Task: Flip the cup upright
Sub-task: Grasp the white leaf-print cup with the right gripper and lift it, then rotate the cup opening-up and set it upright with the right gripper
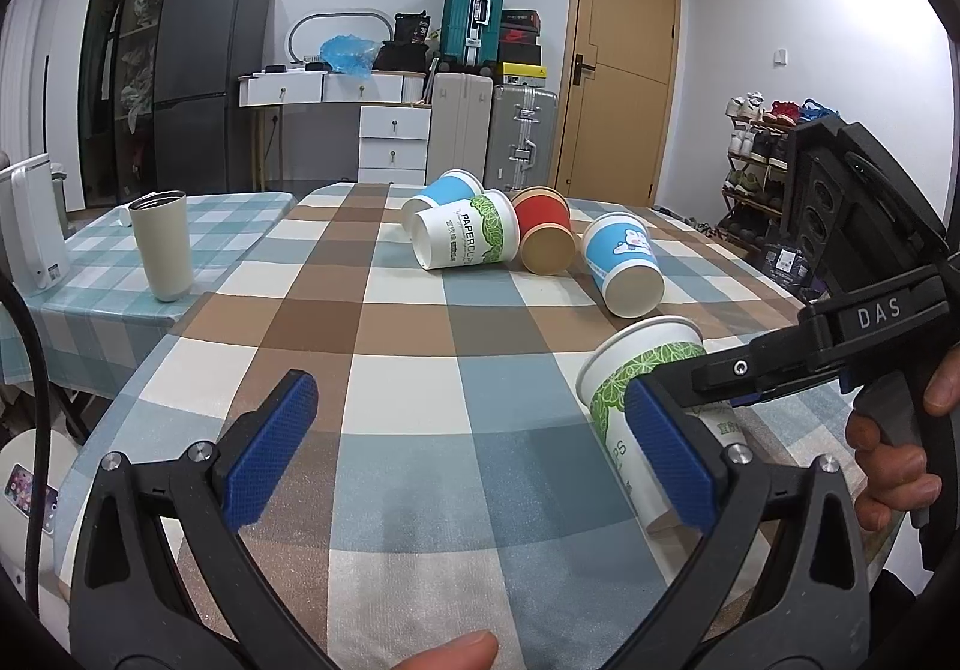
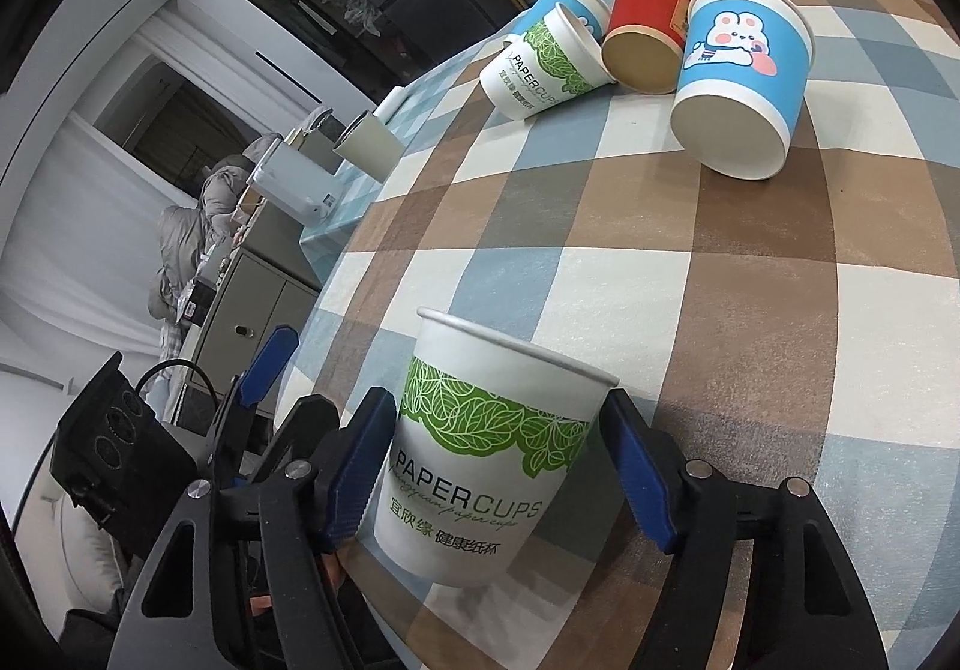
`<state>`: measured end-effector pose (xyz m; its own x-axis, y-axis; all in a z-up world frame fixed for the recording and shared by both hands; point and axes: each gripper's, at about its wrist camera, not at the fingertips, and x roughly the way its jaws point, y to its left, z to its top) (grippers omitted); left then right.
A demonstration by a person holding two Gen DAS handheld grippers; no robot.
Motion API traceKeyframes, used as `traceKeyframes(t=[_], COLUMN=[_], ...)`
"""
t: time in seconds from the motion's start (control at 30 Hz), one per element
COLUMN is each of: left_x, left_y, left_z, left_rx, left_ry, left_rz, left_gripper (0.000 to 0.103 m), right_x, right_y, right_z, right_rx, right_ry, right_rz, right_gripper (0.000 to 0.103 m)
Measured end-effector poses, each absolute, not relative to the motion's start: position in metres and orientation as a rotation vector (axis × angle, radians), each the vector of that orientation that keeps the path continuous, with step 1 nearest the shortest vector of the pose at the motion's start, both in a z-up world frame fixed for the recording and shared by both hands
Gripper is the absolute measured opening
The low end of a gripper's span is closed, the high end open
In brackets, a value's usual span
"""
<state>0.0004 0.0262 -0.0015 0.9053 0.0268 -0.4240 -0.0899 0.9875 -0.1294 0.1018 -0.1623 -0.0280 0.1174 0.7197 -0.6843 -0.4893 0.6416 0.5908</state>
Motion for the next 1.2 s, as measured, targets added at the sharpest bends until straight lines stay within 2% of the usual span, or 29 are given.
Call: traceKeyframes(t=[0.1,0.4,0.67,1.2], left_x=[0.0,0.001,0.001,0.001], left_y=[0.026,0.028,0.029,0.028], left_z=[-0.002,-0.002,-0.002,-0.002], left_rx=[-0.148,-0.147,-0.147,-0.145], left_ry=[0.435,0.434,0.435,0.434], left_rz=[0.061,0.061,0.061,0.061], left_gripper=[0.102,0.102,0.102,0.102], right_x=[0.1,0.085,0.088,0.055], right_y=[-0.164,-0.151,-0.14,-0.151], right_z=[-0.022,0.007,0.005,-0.004], right_rx=[0.229,-0.039,-0.132,-0.222], right_ry=[1.101,0.776,0.685,0.674], right_rz=[0.89,0.735,0.658,0.738], right_gripper=[0.071,0.071,0.07,0.064])
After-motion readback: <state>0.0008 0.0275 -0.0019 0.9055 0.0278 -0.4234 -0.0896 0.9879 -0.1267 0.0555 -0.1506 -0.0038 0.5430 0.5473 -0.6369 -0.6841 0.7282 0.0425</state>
